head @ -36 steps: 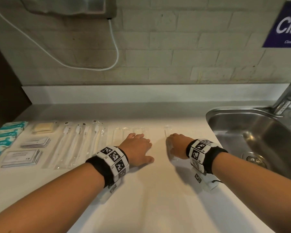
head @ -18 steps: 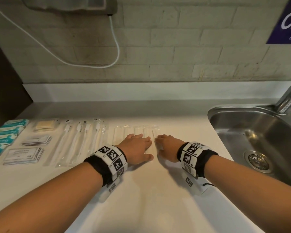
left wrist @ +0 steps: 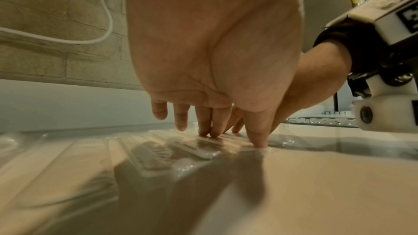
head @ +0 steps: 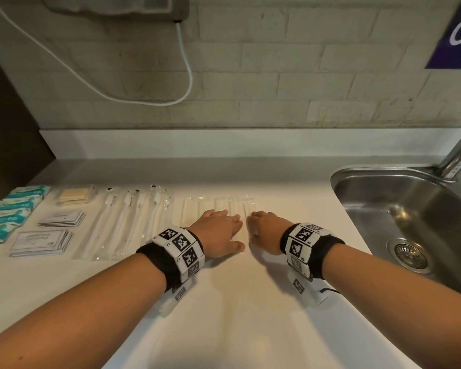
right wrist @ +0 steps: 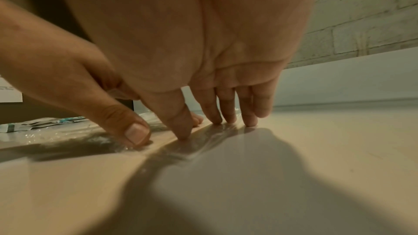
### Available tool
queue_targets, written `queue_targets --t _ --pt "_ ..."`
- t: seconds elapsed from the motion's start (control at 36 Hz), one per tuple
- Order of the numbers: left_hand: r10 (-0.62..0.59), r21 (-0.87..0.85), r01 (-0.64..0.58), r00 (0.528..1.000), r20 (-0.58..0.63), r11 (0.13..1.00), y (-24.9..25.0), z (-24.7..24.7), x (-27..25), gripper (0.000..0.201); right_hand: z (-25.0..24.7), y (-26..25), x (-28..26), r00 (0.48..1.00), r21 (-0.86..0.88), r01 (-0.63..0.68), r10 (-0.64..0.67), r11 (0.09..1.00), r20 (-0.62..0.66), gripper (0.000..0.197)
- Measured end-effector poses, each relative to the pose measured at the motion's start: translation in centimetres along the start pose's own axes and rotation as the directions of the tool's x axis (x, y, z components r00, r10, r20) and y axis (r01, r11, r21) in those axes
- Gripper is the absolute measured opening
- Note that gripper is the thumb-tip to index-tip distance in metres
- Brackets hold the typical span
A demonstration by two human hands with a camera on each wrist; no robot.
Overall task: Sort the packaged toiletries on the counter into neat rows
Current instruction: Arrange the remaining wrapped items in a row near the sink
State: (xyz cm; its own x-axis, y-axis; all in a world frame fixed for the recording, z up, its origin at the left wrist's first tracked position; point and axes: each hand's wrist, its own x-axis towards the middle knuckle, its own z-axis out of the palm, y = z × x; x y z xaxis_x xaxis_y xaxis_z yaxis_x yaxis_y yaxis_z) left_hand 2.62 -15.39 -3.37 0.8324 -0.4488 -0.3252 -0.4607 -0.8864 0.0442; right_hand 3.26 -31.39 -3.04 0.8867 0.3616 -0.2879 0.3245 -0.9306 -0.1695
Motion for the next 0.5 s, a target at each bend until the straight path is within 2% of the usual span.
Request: queue_targets --t 0.19,0.28,0.5 --pt "0.003 -0.026 -0.003 1.0 0.005 1.0 -0.2 -0.1 0.1 0.066 -0.4 -0.3 0.0 1.0 -0.006 -0.022 0.022 1.0 0.011 0.035" --pt "-0.001 -0.065 -0.001 0.999 -0.037 0.998 -0.3 0.0 0.1 0.063 -0.4 -0.3 0.1 1.0 0.017 -0.029 0.029 0.999 0.001 0.035" --pt "-0.047 -0.213 0.008 0.983 -0.179 0.977 -1.0 -0.2 -0.8 0.066 -0.1 0.1 0.1 1.0 0.104 -0.012 0.015 0.995 -0.024 0.062"
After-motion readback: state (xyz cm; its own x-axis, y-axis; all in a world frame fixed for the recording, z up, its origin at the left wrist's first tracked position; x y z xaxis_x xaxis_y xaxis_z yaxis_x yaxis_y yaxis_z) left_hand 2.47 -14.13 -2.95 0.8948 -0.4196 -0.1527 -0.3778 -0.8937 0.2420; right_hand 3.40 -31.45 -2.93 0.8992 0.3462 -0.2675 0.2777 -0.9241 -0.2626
